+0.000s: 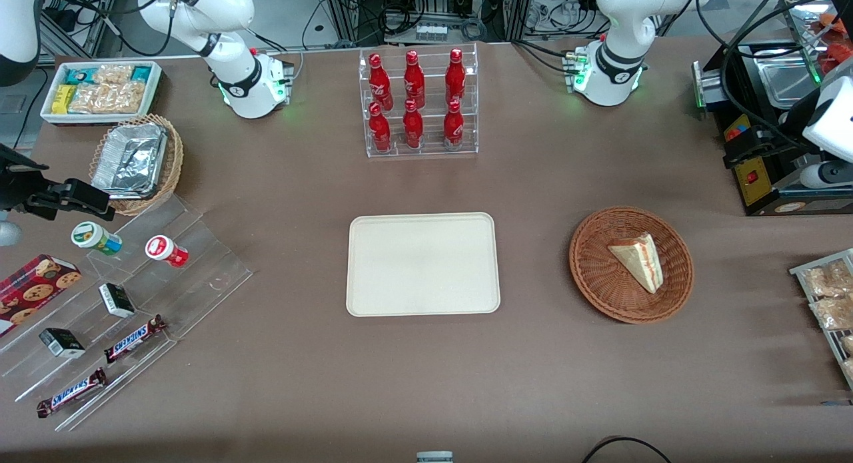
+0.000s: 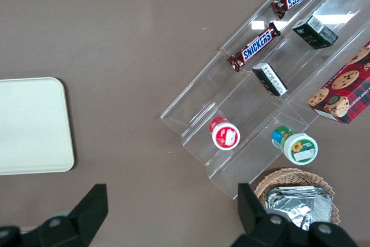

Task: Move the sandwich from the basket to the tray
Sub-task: 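Move the left gripper over the wrapped sandwich in the wicker basket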

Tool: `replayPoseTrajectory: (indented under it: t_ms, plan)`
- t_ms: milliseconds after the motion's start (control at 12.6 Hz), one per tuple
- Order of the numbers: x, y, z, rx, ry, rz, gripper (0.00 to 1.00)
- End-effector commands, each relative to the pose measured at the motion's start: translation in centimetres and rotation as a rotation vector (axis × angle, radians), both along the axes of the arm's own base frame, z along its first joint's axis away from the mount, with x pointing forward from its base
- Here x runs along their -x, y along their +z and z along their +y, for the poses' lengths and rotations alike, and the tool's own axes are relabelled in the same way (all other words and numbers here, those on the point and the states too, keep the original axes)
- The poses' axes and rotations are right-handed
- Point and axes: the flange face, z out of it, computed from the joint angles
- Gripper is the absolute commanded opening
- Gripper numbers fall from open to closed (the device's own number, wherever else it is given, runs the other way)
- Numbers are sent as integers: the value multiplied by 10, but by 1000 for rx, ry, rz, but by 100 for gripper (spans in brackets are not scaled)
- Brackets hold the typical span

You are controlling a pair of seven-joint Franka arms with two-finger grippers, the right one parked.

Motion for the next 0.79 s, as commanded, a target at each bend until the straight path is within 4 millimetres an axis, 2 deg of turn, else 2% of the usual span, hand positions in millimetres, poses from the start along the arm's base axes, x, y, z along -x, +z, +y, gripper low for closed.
replayPoseTrajectory:
  t_ms: [0,158,237,475,712]
  plan:
    - [0,1,-3,9,-13,-10,100]
    - [-2,-1,-3,8,-16,-7,100]
    - [-7,-10,-4,2,-12,-4,100]
    - [-10,-51,-4,4,-12,28,100]
    - [-14,-103,-4,-2,17,11,100]
